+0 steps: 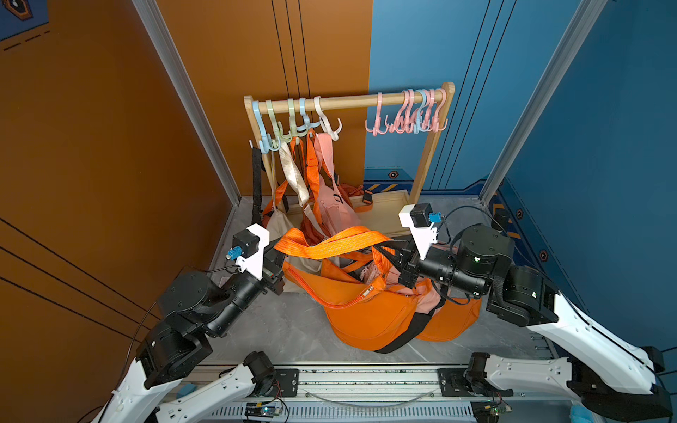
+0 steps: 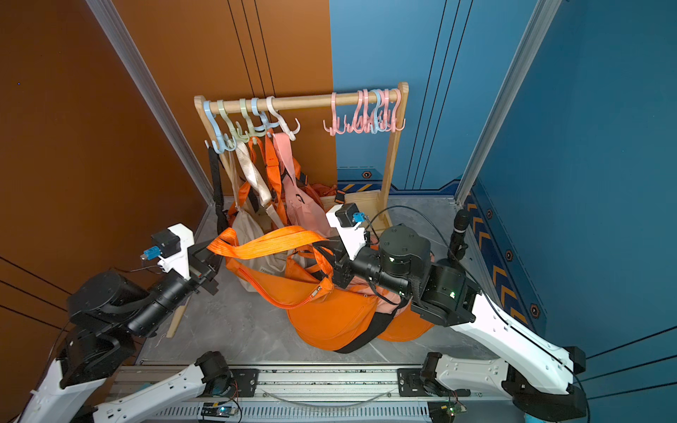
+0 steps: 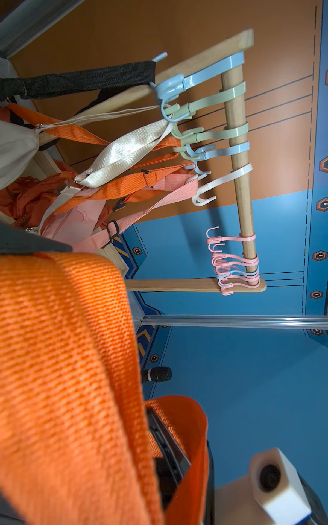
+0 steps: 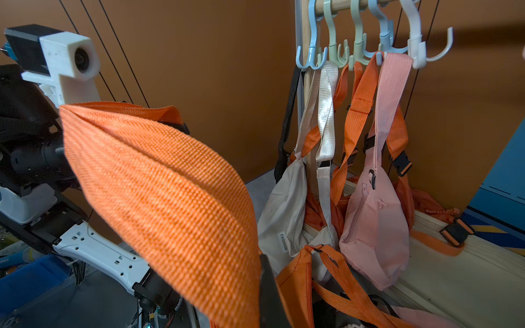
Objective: Take the bag off the hook
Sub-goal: Place the bag inside the bag.
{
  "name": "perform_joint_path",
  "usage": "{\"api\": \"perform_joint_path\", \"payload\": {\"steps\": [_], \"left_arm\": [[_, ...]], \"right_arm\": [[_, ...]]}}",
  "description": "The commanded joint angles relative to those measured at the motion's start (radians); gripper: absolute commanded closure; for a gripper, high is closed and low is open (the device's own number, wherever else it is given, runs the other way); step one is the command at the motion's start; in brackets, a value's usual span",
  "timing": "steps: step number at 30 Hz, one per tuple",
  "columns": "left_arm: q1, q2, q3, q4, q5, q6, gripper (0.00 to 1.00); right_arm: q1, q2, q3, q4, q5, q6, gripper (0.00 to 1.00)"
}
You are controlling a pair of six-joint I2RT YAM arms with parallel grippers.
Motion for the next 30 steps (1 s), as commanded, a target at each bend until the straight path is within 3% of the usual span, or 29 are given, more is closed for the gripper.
{"api": "perform_joint_path", "payload": {"steps": [1, 6, 16, 30], "left_arm": [[-0.011, -0.042, -0.044, -0.040, -0.061, -0.025, 1.00], [-0.011, -0.067, -0.143, -0.039, -0.147, -0.038, 1.00], [-0.007, 0.034, -0.351, 0.120, -0.167, -0.120, 1.00], [0.054, 0.246, -0.377, 0.315, -0.116, -0.180, 1.00]], "right_arm": [[0.028, -0.040, -0.045, 0.016, 0.062, 0.002, 1.00], [0.027, -0.062, -0.148, 0.075, 0.102, 0.027, 1.00], [-0.062, -0.012, -0.307, 0.073, 0.208, 0.108, 1.00], [-0.244, -0.073, -0.484, 0.130, 0.195, 0.177, 1.00]]}}
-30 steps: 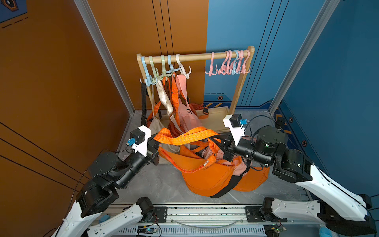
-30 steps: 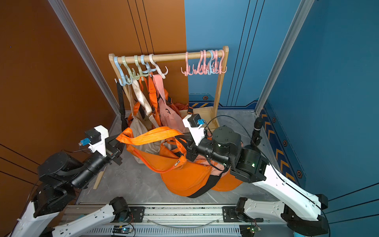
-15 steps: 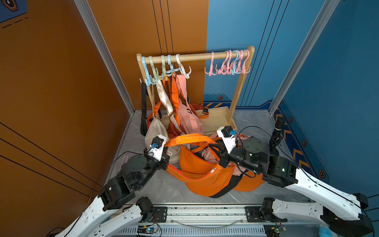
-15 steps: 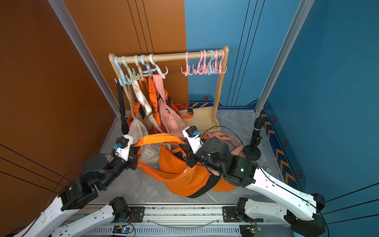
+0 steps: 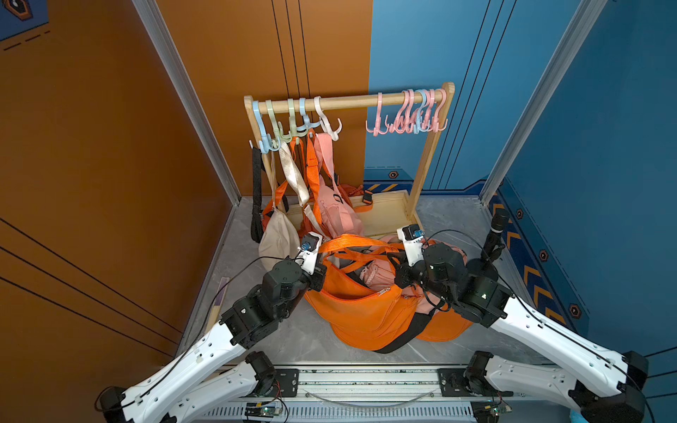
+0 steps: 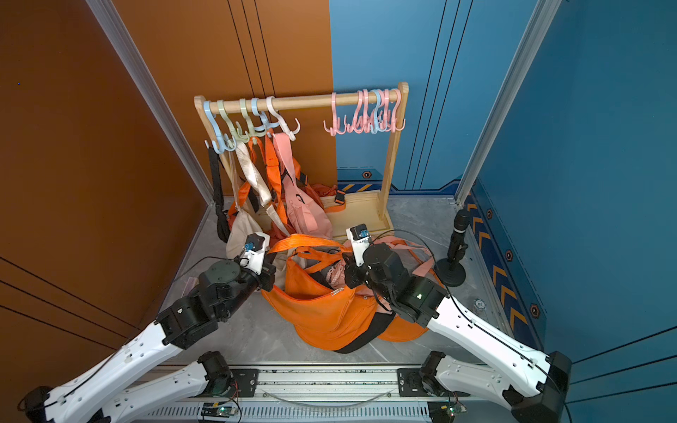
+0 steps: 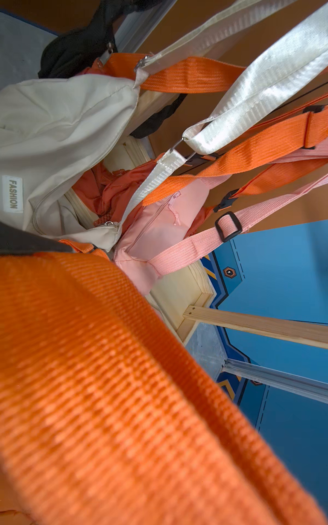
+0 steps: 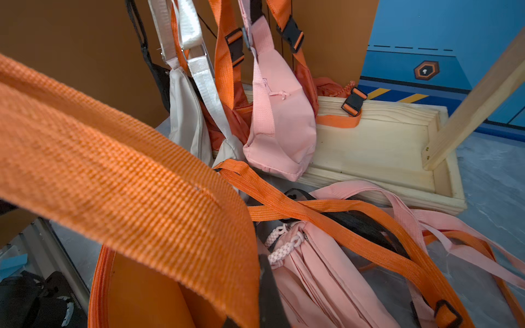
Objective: Take the bag off the hook
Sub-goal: Place the bag inside the bag.
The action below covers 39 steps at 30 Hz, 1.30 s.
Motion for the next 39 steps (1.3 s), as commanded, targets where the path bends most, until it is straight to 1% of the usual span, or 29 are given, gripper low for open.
{"api": "perform_joint_path", "payload": {"steps": [1, 7, 12, 14, 19, 25, 30, 34, 35, 37, 39], "left_arm": [[0.015, 0.056, -0.008, 0.100, 0.033, -0.025, 1.00], [0.028, 0.183, 0.019, 0.166, 0.066, -0.032, 1.00], [0.028, 0.266, 0.022, 0.224, 0.083, -0.040, 1.00], [0.029, 0.303, 0.029, 0.241, 0.093, -0.042, 1.00], [0.029, 0.395, 0.059, 0.272, 0.110, -0.048, 1.00], [0.032, 0.486, 0.095, 0.300, 0.122, -0.050, 1.00], [0.041, 0.561, 0.138, 0.301, 0.131, -0.055, 1.00], [0.045, 0.620, 0.172, 0.306, 0.139, -0.061, 0.88], [0.045, 0.636, 0.185, 0.307, 0.145, -0.061, 0.84], [0.046, 0.668, 0.215, 0.306, 0.150, -0.061, 0.74], [0.048, 0.699, 0.242, 0.305, 0.151, -0.064, 0.60]], "right_arm": [[-0.041, -0.033, -0.040, 0.028, 0.016, 0.036, 1.00], [-0.098, -0.079, -0.109, 0.027, 0.009, 0.042, 1.00], [-0.144, -0.133, -0.208, 0.049, 0.002, 0.065, 1.00], [-0.194, -0.140, -0.233, 0.058, -0.016, 0.071, 1.00], [-0.253, -0.137, -0.285, 0.086, -0.043, 0.088, 1.00], [-0.309, -0.134, -0.350, 0.156, -0.030, 0.111, 1.00], [-0.353, -0.113, -0.370, 0.196, -0.037, 0.114, 0.96], [-0.388, -0.096, -0.382, 0.230, -0.047, 0.122, 0.95], [-0.396, -0.090, -0.382, 0.237, -0.053, 0.123, 0.92], [-0.407, -0.076, -0.382, 0.250, -0.062, 0.124, 0.81], [-0.415, -0.065, -0.382, 0.259, -0.068, 0.122, 0.69]]}}
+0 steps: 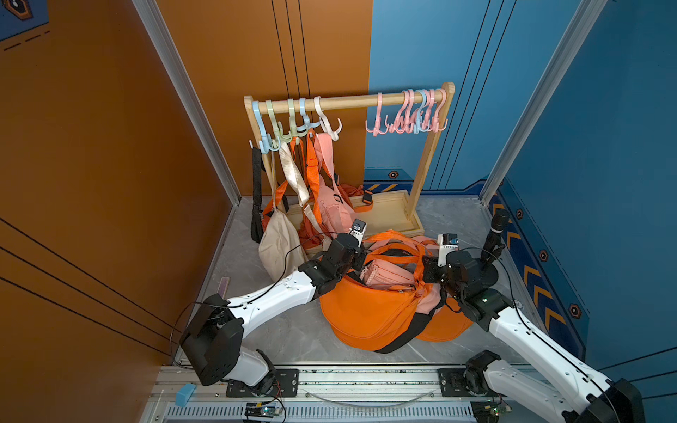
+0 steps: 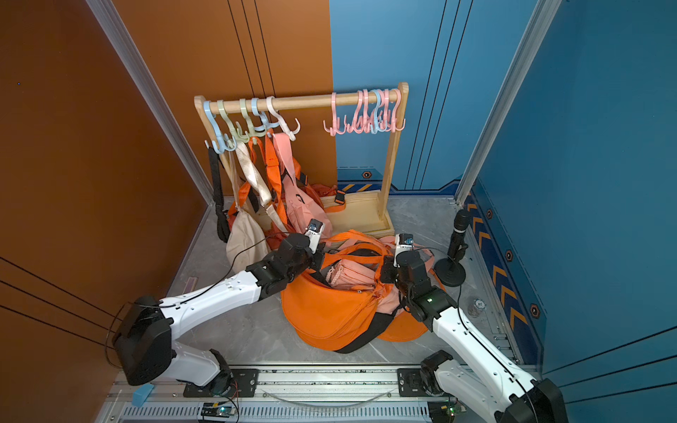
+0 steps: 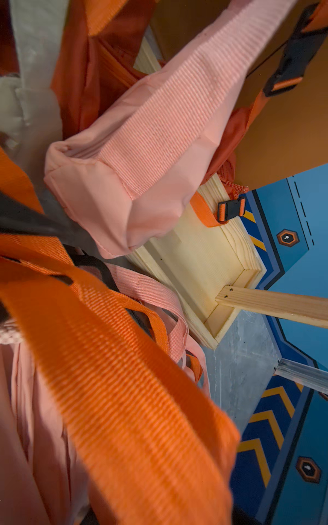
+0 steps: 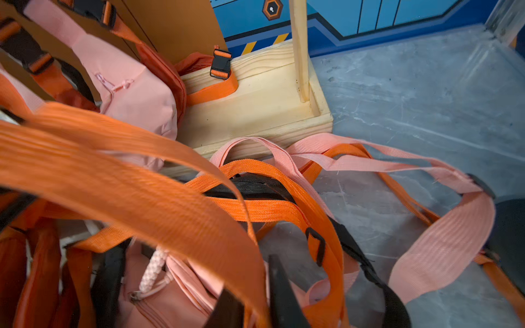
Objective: Take the bag off the hook
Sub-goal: Place the bag inside the bag.
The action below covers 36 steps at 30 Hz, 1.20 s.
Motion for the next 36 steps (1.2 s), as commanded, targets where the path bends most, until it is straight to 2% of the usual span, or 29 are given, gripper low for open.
{"api": "perform_joint_path", "payload": {"steps": [1, 3, 7, 8, 9, 11, 14, 16, 18, 21, 25, 30, 36], "left_arm": [[0.011, 0.042, 0.067, 0.017, 0.022, -0.002, 0.56], [0.012, 0.071, 0.089, 0.016, 0.030, -0.004, 0.49], [0.012, 0.124, 0.134, 0.003, 0.040, -0.009, 0.41], [0.012, 0.136, 0.149, -0.004, 0.030, -0.014, 0.28], [0.011, 0.147, 0.163, -0.018, 0.012, -0.025, 0.10], [0.013, 0.161, 0.185, -0.037, -0.004, -0.037, 0.03], [0.016, 0.157, 0.201, -0.038, -0.009, -0.044, 0.00], [0.014, 0.144, 0.203, -0.034, -0.015, -0.050, 0.01], [0.013, 0.118, 0.194, -0.022, -0.026, -0.058, 0.02], [0.010, 0.058, 0.157, 0.007, -0.045, -0.072, 0.02], [0.000, -0.052, 0.091, 0.019, -0.108, -0.093, 0.02], [-0.005, -0.262, -0.044, 0.017, -0.172, -0.110, 0.02], [0.050, -0.520, -0.119, -0.181, -0.172, -0.165, 0.02]], "right_arm": [[-0.015, 0.018, -0.012, 0.049, -0.023, 0.007, 0.65], [-0.024, 0.024, -0.017, 0.054, -0.024, 0.004, 0.64], [-0.048, 0.023, -0.026, 0.067, -0.034, 0.005, 0.63], [-0.053, 0.023, -0.029, 0.069, -0.038, 0.006, 0.63], [-0.058, 0.021, -0.029, 0.068, -0.041, 0.006, 0.63], [-0.066, 0.018, -0.028, 0.071, -0.043, 0.007, 0.60], [-0.076, 0.005, -0.026, 0.071, -0.047, 0.006, 0.48], [-0.081, -0.003, -0.023, 0.069, -0.051, 0.004, 0.34], [-0.084, -0.009, -0.016, 0.062, -0.052, -0.001, 0.14], [-0.083, -0.022, -0.006, 0.050, -0.058, -0.004, 0.02], [-0.081, -0.048, 0.008, 0.042, -0.089, -0.016, 0.00], [-0.051, -0.079, 0.059, 0.016, -0.084, -0.050, 0.00], [0.010, -0.015, 0.193, 0.017, -0.081, -0.080, 0.00]]}}
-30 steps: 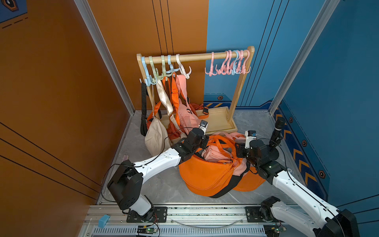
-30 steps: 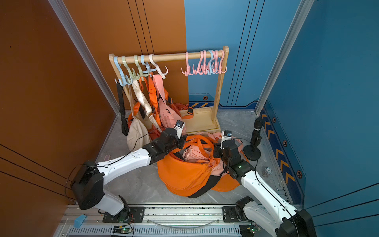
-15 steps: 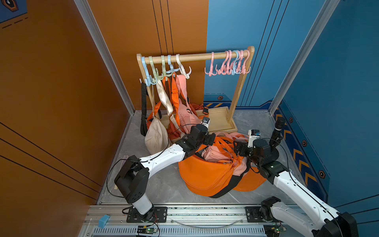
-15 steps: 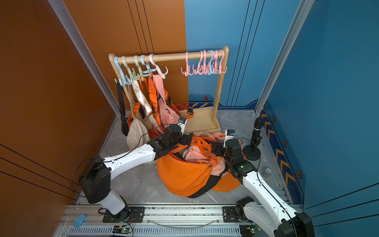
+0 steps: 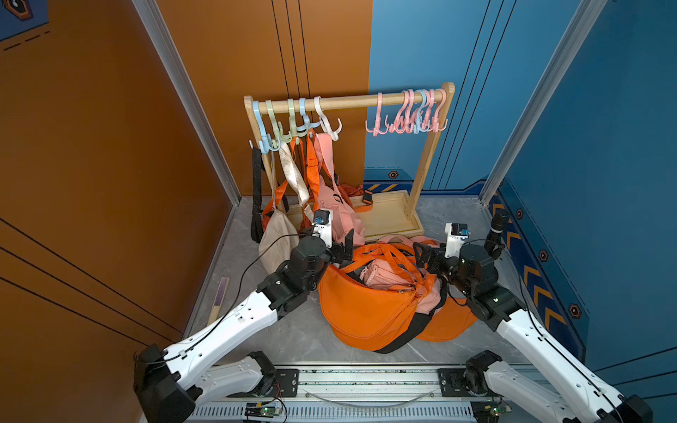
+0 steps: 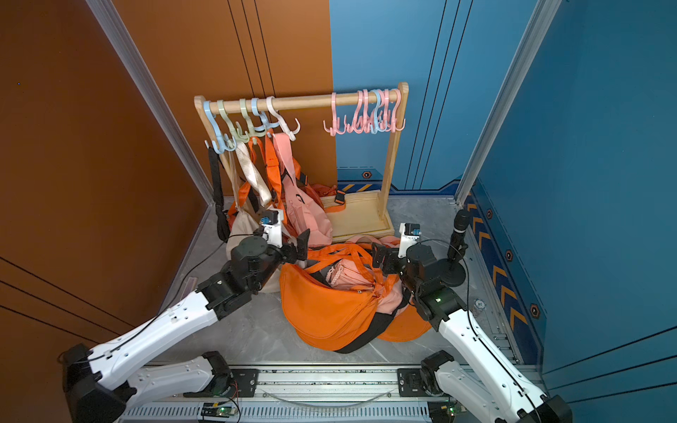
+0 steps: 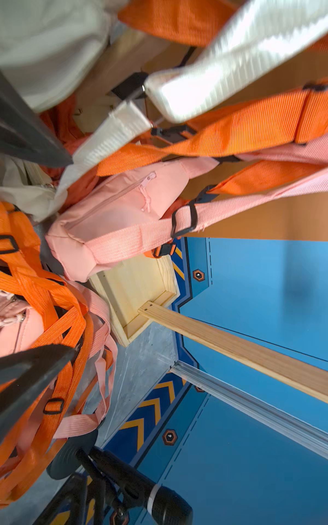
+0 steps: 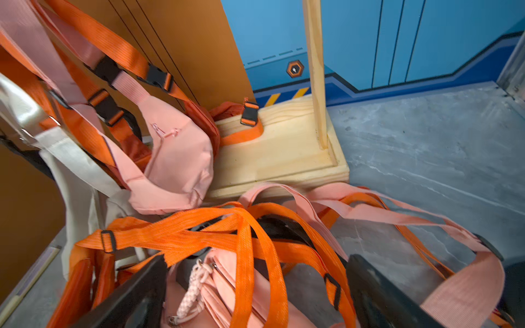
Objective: Take the bag off the hook
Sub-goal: Place the bag inside the bag, then pick up the bag from the hook.
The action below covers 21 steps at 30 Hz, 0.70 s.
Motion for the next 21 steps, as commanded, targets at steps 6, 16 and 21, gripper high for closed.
{"api": "perform_joint_path", "payload": {"steps": [6, 16, 21], "left_arm": [[0.121, -0.295, -0.101, -0.299, 0.038, -0.106, 0.02], [0.209, -0.563, -0.081, -0.561, 0.040, -0.017, 0.02], [0.222, -0.634, -0.120, -0.617, 0.046, 0.020, 0.02]], "right_arm": [[0.130, 0.180, 0.291, -0.040, 0.052, -0.120, 0.02], [0.243, 0.494, 0.729, -0.152, -0.009, -0.179, 0.02], [0.259, 0.669, 0.949, -0.211, -0.019, -0.181, 0.14]]}}
